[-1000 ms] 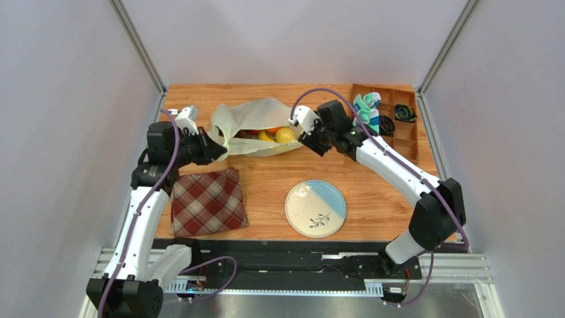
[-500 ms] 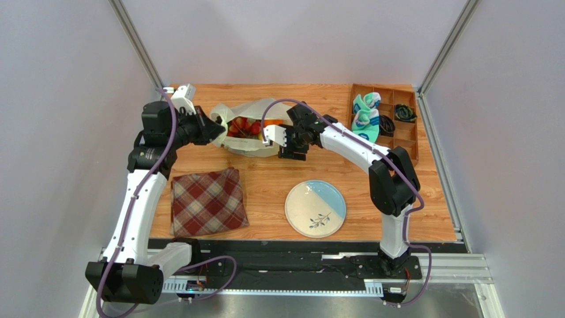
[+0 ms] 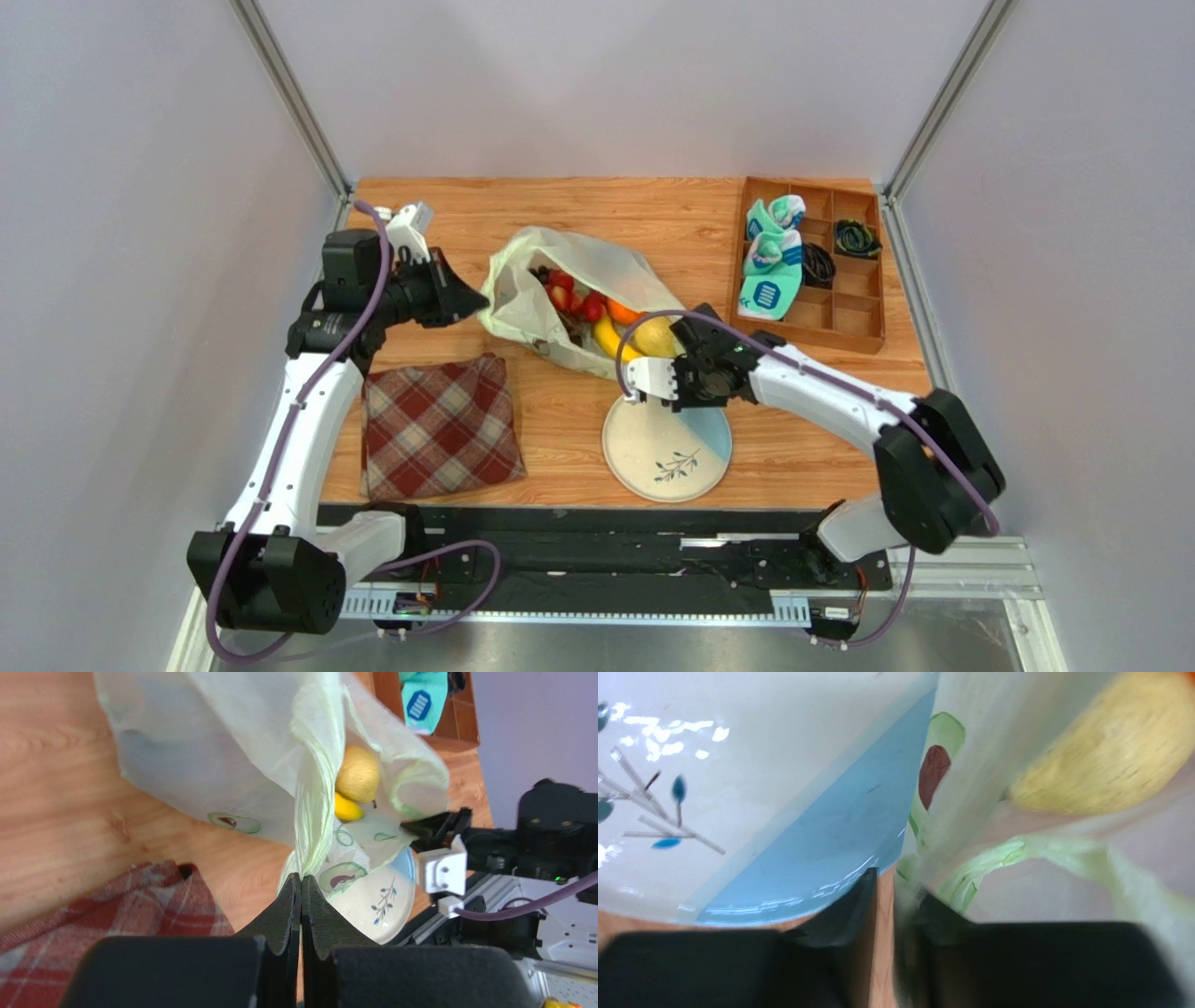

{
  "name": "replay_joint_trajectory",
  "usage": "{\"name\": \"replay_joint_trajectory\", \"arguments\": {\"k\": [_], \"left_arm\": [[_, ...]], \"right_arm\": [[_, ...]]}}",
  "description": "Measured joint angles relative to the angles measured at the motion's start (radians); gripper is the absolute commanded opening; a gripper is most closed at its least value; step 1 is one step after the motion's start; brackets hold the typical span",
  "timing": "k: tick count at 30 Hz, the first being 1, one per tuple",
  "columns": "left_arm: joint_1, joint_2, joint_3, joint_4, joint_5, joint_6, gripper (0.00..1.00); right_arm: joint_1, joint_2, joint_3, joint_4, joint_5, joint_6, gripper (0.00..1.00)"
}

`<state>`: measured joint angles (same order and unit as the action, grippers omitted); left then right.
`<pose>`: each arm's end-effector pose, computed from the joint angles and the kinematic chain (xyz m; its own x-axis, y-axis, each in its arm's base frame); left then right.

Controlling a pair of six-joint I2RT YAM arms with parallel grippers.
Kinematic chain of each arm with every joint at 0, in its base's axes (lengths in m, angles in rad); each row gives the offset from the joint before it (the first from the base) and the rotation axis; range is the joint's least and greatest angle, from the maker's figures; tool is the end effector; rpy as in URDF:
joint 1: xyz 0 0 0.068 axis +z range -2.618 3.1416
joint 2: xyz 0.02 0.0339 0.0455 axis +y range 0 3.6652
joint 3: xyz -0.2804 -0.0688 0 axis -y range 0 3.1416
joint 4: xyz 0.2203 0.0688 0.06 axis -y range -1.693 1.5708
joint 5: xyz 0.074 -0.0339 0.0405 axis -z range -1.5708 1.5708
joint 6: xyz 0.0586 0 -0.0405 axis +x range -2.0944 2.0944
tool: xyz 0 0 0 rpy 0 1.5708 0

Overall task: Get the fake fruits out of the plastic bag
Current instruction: Adjust the plastic bag at the center of the board.

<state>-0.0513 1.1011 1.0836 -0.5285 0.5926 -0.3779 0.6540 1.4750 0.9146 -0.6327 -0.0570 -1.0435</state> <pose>0.2172 -0.0439 0.3560 -0.6736 -0.2719 -0.6873 0.2912 0.7570 -0.5849 0.2047 0.1612 0.2032 0.1681 -0.9582 -0.2313 -0.9515 -0.0964 -0.2920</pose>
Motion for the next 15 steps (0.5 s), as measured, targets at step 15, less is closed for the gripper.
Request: {"name": "replay_joint_trajectory", "arguments": {"k": [15], "left_arm": [[0.0, -0.102, -0.107, -0.071, -0.051, 0.04, 0.0]], "right_arm": [[-0.021, 0.113, 0.671, -0.226, -0.275, 0.243, 0.4]]}}
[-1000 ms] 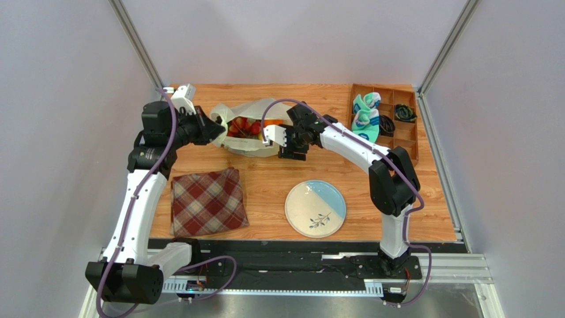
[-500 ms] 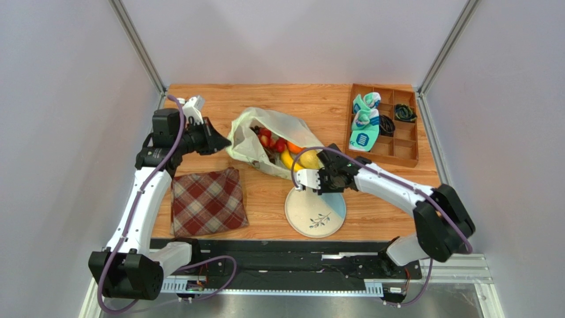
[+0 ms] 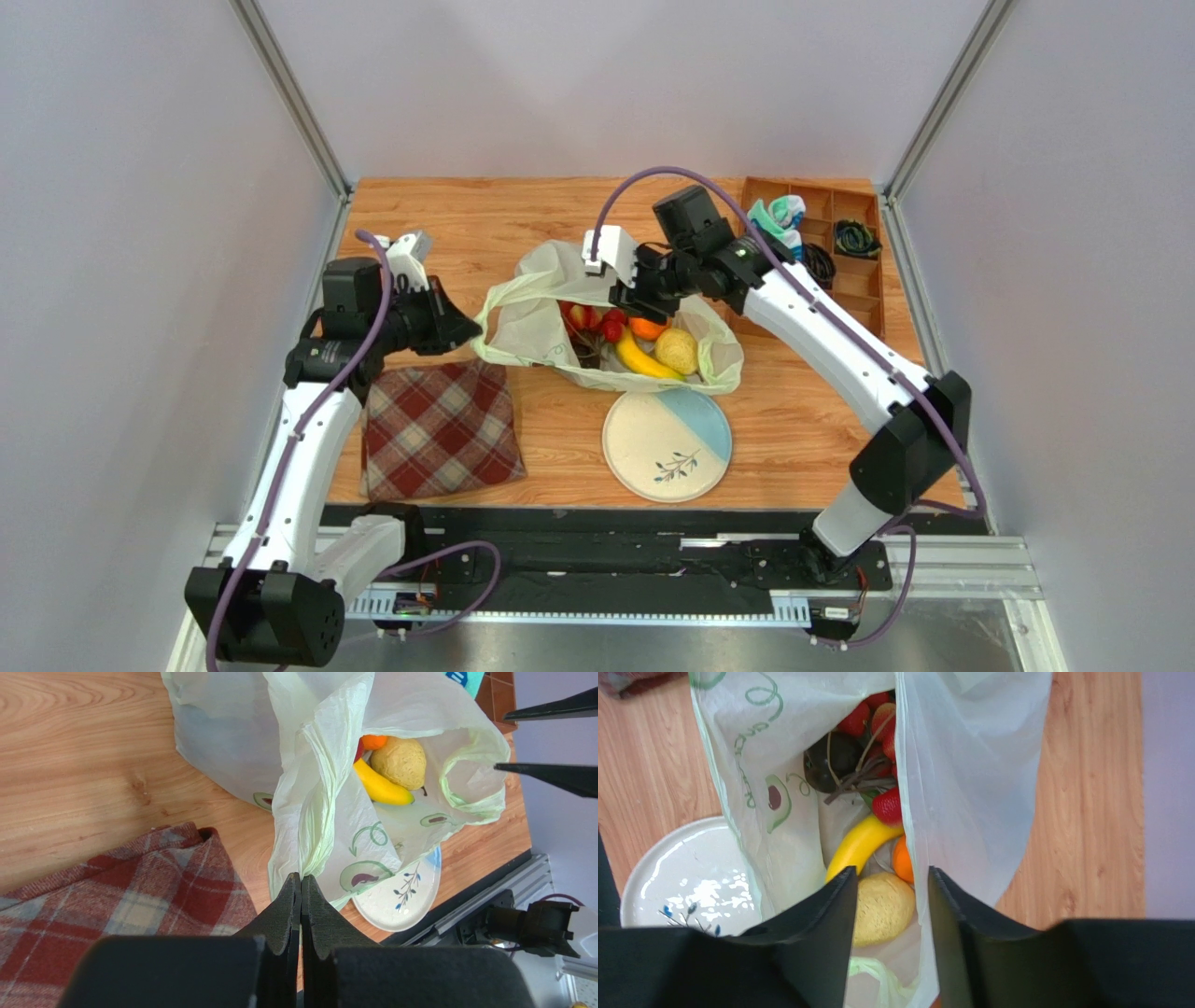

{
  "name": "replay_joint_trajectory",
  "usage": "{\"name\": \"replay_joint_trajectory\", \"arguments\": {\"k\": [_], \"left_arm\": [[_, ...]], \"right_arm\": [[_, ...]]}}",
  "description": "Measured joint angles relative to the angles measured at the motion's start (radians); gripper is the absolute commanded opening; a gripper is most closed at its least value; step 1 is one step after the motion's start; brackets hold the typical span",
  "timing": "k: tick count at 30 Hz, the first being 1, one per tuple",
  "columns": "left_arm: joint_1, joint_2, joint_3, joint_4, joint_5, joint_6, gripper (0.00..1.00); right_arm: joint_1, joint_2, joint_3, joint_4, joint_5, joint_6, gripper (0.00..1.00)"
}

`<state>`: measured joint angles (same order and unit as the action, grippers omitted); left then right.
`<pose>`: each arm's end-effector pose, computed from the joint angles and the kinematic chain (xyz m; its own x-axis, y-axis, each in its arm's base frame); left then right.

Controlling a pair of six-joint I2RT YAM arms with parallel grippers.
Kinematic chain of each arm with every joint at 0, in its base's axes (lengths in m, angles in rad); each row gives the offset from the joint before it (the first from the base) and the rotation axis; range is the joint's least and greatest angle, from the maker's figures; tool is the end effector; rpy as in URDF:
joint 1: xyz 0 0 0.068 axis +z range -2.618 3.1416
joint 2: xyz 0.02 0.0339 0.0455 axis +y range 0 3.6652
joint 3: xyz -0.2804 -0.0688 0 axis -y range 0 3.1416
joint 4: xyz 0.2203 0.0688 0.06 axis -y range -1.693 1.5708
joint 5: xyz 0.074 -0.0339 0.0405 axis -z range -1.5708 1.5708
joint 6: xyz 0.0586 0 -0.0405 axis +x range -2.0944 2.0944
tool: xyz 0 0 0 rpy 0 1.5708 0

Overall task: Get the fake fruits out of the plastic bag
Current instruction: Adjust the plastic bag at the center of the board, then take out the fake fruit from the plastic bag.

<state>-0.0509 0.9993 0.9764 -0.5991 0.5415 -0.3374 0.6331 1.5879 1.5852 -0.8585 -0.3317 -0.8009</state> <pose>0.1891 -0.0399 0.3319 -0.7020 -0.2483 -0.6675 0.2433 0.7973 -0.5524 0.2544 0.2104 0.3551 0.0987 -0.7696 -0.6309 -0.9476 0.1209 -0.2958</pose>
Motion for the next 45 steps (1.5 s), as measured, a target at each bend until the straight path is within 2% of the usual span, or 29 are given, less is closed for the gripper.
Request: {"name": "replay_joint_trajectory", "arguments": {"k": [2, 7, 11, 12, 17, 24, 25, 31, 41, 45], "left_arm": [[0.0, -0.013, -0.015, -0.003, -0.009, 0.004, 0.0], [0.0, -0.013, -0.027, -0.004, -0.005, 0.009, 0.0], [0.001, -0.014, -0.028, -0.004, -0.015, 0.022, 0.0], [0.001, -0.014, -0.029, -0.003, -0.016, 0.025, 0.0], [0.007, -0.011, -0.037, -0.004, -0.016, 0.026, 0.0], [0.008, 0.026, -0.037, -0.003, -0.014, 0.028, 0.0], [0.008, 0.033, -0.037, -0.003, -0.012, 0.028, 0.0], [0.008, 0.052, -0.037, -0.003, -0.007, 0.029, 0.0], [0.008, 0.053, -0.037, -0.009, 0.001, 0.032, 0.0], [0.008, 0.05, -0.037, -0.022, 0.001, 0.041, 0.0]], "right_arm": [[-0.002, 0.058, 0.033, -0.001, -0.034, 0.025, 0.36], [-0.002, 0.273, 0.052, -0.018, -0.047, 0.054, 0.36], [-0.002, 0.383, 0.052, -0.016, -0.031, 0.057, 0.53], [-0.002, 0.395, 0.053, -0.009, -0.021, 0.056, 0.54], [-0.002, 0.414, 0.094, 0.032, 0.027, 0.051, 0.59], [-0.002, 0.471, 0.152, 0.07, 0.061, 0.037, 0.61], [-0.002, 0.489, 0.164, 0.069, 0.066, 0.036, 0.64], [-0.002, 0.558, 0.203, 0.07, 0.103, 0.034, 0.61], [0.0, 0.526, 0.209, 0.072, 0.114, -0.032, 0.62], [0.002, 0.521, 0.212, 0.066, 0.109, -0.074, 0.58]]}}
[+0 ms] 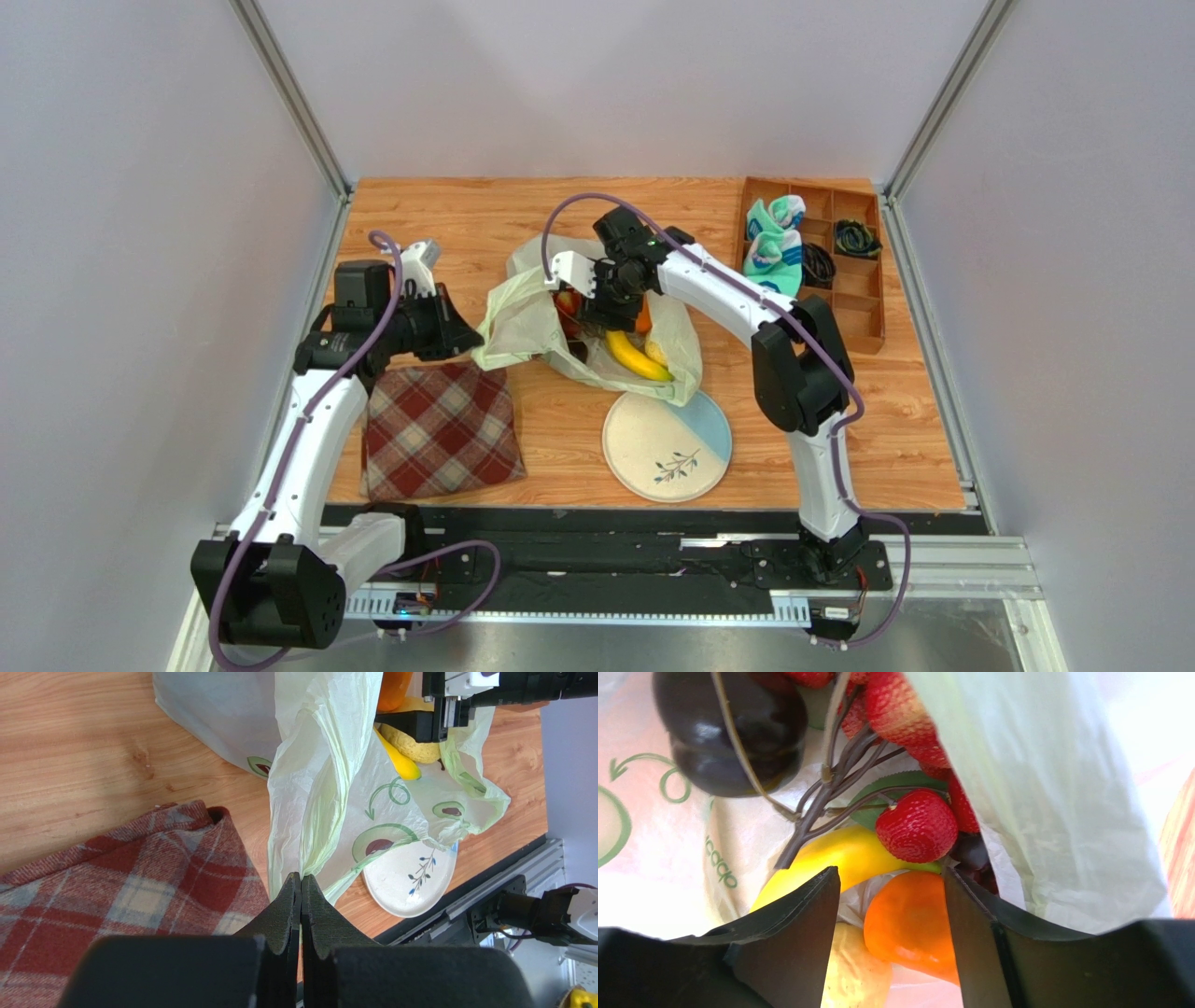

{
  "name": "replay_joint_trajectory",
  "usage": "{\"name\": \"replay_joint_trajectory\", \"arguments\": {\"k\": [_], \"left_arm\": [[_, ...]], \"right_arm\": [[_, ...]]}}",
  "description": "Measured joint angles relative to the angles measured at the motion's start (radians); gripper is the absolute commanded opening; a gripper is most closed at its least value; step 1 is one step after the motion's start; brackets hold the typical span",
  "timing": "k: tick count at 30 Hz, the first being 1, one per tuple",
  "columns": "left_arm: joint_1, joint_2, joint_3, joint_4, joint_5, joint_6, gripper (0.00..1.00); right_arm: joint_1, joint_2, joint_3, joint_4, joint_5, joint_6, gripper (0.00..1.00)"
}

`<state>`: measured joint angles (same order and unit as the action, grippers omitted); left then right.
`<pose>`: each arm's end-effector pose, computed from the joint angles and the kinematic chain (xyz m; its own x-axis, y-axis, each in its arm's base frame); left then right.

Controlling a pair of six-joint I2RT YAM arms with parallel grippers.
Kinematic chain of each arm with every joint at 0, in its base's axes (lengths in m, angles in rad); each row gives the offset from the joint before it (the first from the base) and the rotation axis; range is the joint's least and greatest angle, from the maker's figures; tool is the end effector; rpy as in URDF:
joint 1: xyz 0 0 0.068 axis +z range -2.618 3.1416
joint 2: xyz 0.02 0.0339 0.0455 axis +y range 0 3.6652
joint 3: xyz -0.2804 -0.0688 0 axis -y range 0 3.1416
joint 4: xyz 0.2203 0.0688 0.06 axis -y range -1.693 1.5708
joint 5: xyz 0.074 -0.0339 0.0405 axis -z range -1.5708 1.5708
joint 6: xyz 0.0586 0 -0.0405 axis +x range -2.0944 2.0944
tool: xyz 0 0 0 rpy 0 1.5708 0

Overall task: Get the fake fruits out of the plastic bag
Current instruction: Take out the fake fruit from the plastic bag.

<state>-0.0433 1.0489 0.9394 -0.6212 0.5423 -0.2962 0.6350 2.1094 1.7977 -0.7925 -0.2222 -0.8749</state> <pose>0.1967 -0.0388 0.3093 -0.7606 -0.2173 -0.6117 0.2081 0.8110 -0.5468 0.3554 0.2779 0.2266 0.0444 -0.8972 -0.4394 -0.9739 0.0591 -0.2191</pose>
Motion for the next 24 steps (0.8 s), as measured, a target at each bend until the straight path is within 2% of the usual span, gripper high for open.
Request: {"name": "replay_joint_trajectory", "arguments": {"k": [6, 16, 21, 24], "left_arm": [[0.0, -0.019, 0.0, 0.0, -0.001, 0.008, 0.0], [0.004, -0.024, 0.0, 0.004, -0.001, 0.006, 0.0], [0.005, -0.025, 0.0, 0.004, -0.002, 0.006, 0.0], [0.005, -0.026, 0.0, 0.005, -0.001, 0.006, 0.0]], "right_arm": [[0.013, 0.003, 0.104, -0.074, -0.048, 0.014, 0.54], [0.079, 0.035, 0.134, -0.161, -0.088, 0.097, 0.51], [0.094, 0.142, 0.18, -0.156, -0.002, 0.152, 0.42], [0.093, 0.188, 0.193, -0.154, 0.058, 0.179, 0.21]]}}
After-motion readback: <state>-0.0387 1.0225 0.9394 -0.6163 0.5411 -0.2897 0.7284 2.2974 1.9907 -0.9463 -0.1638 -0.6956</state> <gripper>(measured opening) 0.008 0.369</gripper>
